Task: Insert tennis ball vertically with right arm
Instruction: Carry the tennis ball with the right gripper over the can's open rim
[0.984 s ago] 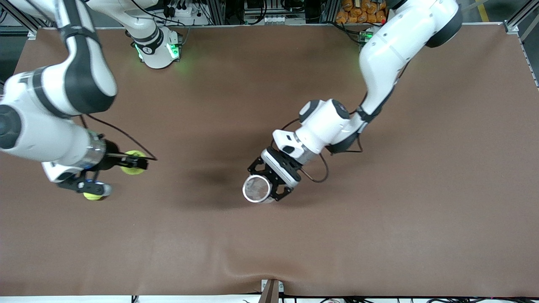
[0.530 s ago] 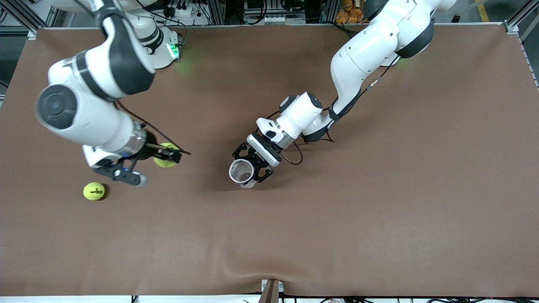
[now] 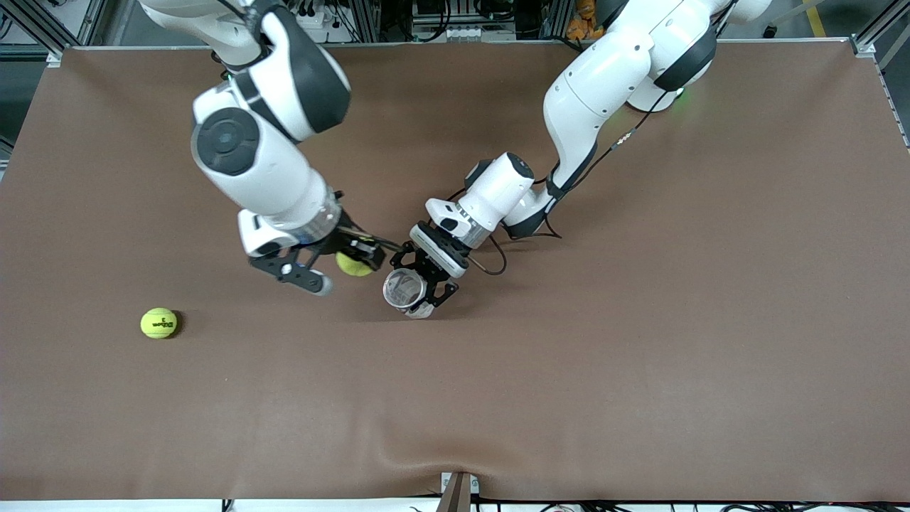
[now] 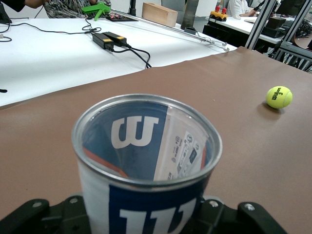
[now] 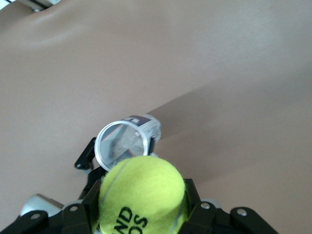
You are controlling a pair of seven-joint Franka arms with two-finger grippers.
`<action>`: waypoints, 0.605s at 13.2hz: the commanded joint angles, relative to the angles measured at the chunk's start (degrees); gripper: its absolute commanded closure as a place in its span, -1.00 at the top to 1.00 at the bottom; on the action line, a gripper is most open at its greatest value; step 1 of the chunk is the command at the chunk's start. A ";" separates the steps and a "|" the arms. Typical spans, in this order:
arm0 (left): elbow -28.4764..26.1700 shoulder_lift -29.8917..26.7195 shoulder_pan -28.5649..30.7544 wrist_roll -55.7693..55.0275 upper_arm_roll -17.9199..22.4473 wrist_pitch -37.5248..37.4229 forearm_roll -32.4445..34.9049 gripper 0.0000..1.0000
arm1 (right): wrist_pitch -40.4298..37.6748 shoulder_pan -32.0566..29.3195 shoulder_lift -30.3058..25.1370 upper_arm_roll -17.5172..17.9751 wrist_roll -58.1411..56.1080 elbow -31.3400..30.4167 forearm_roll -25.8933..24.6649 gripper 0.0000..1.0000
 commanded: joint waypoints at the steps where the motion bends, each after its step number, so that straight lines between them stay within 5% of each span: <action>1: 0.68 1.15 -0.97 -0.43 0.72 -0.39 -1.41 0.26 | 1.82 2.69 2.34 -0.78 3.69 1.45 0.11 -1.00; 8: 1.12 1.15 -0.89 -0.43 0.72 -0.39 -1.41 0.26 | 5.87 4.28 6.04 -0.78 5.90 1.45 -2.44 -1.00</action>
